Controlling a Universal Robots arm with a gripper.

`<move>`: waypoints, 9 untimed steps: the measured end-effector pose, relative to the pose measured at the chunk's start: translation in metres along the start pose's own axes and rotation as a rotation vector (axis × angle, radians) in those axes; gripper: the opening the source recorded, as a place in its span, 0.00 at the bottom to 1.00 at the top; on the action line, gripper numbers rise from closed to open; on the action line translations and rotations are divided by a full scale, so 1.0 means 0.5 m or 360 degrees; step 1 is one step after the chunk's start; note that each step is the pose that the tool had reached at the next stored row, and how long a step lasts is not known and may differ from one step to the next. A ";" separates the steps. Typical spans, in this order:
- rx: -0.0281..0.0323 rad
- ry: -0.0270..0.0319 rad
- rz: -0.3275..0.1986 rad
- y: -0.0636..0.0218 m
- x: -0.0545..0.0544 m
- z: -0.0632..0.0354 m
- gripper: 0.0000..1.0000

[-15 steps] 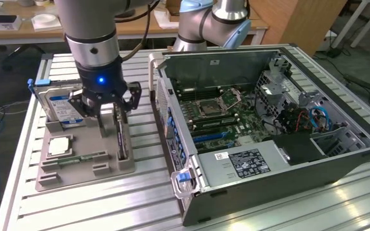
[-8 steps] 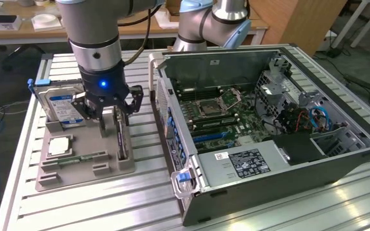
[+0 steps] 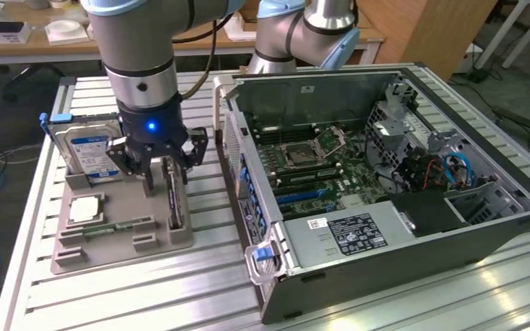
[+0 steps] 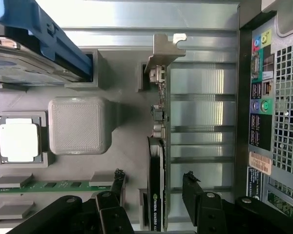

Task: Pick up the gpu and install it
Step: 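Pick up the gpu and move the gpu toward the slot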

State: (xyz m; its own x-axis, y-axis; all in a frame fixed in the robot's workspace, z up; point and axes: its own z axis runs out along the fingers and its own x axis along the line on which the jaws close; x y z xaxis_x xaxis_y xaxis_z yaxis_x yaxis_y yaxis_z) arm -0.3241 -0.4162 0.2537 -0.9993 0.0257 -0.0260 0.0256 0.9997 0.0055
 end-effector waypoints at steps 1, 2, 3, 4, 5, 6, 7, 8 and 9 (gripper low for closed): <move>0.00002 0.00000 0.0006 0.000 -0.001 0.002 0.59; 0.00003 0.00001 0.0011 -0.001 -0.001 0.004 0.59; 0.00005 0.00001 0.0013 -0.001 -0.001 0.006 0.59; 0.00005 0.00001 0.0013 -0.002 -0.001 0.009 0.59; 0.00005 0.00001 0.0013 -0.002 -0.001 0.012 0.59; 0.00004 0.00001 0.0013 -0.002 -0.001 0.015 0.59; 0.00005 0.00000 0.0013 -0.002 -0.001 0.019 0.59; 0.00002 -0.00001 0.0012 -0.002 -0.001 0.022 0.59; 0.00002 0.00000 0.0002 -0.002 -0.001 0.024 0.59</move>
State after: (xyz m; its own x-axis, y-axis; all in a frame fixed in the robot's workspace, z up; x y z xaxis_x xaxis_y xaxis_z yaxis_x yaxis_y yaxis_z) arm -0.3235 -0.4174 0.2416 -0.9993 0.0269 -0.0260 0.0268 0.9996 0.0054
